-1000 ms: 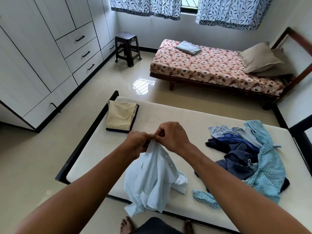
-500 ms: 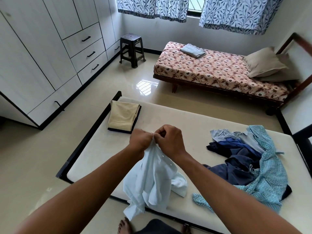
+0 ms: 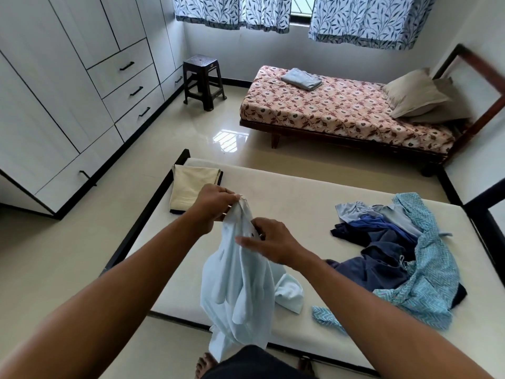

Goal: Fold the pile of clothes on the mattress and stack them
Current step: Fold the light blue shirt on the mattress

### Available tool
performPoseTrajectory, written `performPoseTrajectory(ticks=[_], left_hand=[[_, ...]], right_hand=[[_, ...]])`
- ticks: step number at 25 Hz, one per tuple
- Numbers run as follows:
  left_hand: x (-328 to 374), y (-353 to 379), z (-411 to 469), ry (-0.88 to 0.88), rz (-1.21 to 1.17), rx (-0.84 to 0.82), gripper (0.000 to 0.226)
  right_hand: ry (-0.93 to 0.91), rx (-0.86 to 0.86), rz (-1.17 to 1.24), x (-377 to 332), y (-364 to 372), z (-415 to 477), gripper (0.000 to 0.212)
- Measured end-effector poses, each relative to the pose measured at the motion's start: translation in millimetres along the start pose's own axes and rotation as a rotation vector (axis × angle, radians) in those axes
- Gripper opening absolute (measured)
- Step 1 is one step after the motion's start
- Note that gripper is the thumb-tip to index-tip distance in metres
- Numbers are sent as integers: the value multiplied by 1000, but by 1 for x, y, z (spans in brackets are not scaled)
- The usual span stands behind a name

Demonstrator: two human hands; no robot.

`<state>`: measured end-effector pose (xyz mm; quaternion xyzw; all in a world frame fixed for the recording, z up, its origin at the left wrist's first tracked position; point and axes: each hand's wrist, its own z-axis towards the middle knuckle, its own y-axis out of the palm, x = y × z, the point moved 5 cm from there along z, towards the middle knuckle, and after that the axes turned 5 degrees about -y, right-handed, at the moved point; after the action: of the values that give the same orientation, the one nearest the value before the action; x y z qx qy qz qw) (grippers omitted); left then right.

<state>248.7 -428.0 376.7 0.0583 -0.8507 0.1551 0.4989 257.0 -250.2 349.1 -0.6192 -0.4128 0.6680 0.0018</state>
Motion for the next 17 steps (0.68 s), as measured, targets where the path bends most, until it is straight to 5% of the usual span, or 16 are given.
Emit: performPoseTrajectory(ticks=[4, 8, 13, 17], left_hand=[[-11, -1, 6, -57, -83, -108, 13], [-24, 12, 3, 99, 42, -313, 28], [-56, 23, 4, 295, 569, -91, 24], [-59, 6, 8, 211, 498, -56, 25]], right_hand=[[-105, 264, 36, -10, -30, 1, 50], [-26, 264, 251, -23, -59, 16, 43], [-5, 216, 389, -25, -79, 21, 35], [40, 221, 354, -11, -99, 19, 31]])
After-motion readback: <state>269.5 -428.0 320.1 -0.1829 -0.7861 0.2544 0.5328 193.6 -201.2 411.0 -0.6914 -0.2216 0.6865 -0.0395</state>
